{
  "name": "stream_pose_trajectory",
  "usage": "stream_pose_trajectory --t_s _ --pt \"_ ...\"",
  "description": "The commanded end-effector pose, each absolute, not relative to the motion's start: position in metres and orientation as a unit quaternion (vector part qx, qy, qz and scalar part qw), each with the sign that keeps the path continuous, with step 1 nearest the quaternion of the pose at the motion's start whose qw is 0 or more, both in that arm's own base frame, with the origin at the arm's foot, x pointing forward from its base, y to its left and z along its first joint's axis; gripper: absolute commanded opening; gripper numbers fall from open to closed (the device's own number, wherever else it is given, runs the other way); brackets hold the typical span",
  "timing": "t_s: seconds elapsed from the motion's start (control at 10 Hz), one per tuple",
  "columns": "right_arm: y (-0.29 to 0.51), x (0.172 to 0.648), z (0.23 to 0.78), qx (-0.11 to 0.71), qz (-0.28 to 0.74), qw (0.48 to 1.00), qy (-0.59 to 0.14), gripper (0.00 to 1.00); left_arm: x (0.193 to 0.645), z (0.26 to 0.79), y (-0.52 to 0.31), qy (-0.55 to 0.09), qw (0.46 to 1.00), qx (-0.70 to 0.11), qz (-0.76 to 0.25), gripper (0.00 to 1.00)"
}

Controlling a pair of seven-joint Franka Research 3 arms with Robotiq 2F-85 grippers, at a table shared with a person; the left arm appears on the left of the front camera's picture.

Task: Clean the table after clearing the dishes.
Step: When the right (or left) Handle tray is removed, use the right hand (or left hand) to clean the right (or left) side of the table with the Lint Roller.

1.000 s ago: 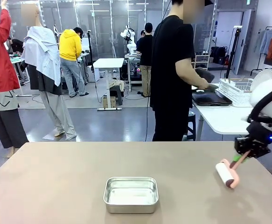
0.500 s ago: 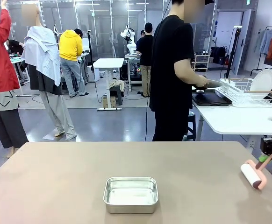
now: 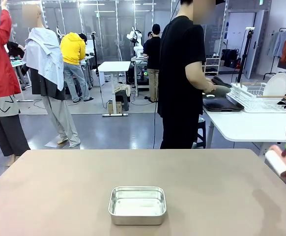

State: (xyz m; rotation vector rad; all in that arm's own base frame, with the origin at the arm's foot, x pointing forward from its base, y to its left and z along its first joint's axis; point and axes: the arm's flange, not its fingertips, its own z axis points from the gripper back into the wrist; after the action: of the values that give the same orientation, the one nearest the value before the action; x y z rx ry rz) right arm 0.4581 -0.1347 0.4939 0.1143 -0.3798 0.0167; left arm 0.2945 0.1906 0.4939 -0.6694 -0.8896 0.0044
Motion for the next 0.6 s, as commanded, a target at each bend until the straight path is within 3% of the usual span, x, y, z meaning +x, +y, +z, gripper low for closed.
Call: stream_pose_trajectory --t_s 0.0,0.2,0.5 --pt "-0.118 0.441 0.516 0.046 0.021 0.976 -0.21 0.21 0.292 0.495 0.192 -0.419 0.85 -0.318 -0.003 1.0" --pt "-0.112 0.442 0.519 0.039 -0.011 0.977 -0.208 0.21 0.292 0.495 0.192 -0.419 0.85 -0.318 -0.003 1.0" --pt "-0.121 0.444 0.532 0.051 0.024 0.974 -0.22 0.21 0.292 0.495 0.192 -0.419 0.85 -0.318 -0.003 1.0"
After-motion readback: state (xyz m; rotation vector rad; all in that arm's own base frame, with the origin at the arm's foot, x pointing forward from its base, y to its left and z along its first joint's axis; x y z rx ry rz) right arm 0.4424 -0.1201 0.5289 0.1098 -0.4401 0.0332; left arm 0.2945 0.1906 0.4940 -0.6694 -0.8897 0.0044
